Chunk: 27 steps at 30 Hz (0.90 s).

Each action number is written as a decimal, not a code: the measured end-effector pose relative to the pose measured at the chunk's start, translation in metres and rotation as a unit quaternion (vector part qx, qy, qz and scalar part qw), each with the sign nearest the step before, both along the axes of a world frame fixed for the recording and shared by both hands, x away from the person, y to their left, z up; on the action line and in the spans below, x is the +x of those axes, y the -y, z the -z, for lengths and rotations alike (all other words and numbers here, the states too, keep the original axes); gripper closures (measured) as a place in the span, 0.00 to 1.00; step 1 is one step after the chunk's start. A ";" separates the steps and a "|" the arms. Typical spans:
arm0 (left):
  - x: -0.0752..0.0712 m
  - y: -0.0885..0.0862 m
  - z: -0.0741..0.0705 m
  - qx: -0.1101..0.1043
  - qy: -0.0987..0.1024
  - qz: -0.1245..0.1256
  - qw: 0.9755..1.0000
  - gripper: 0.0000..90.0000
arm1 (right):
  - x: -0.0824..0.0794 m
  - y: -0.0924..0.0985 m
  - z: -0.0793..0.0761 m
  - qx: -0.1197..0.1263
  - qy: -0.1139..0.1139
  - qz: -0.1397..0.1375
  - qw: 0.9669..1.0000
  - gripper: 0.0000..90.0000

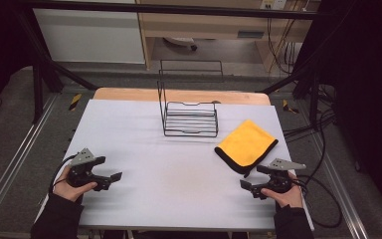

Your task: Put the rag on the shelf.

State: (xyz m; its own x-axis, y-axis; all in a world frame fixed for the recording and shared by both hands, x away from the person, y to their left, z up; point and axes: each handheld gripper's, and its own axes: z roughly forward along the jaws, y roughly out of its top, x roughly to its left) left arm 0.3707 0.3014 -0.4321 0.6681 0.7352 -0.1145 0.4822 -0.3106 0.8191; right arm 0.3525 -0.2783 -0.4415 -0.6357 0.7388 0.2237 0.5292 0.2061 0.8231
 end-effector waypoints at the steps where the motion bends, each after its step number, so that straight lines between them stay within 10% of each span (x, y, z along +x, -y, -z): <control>1: 0.000 0.000 0.001 0.002 -0.001 0.000 1.000 0.05 | 0.000 0.000 0.000 -0.001 0.000 0.000 1.000 0.02; 27: 0.000 -0.002 0.003 0.007 0.000 -0.002 1.000 0.05 | 0.005 -0.018 -0.004 -0.036 0.006 0.001 0.999 0.04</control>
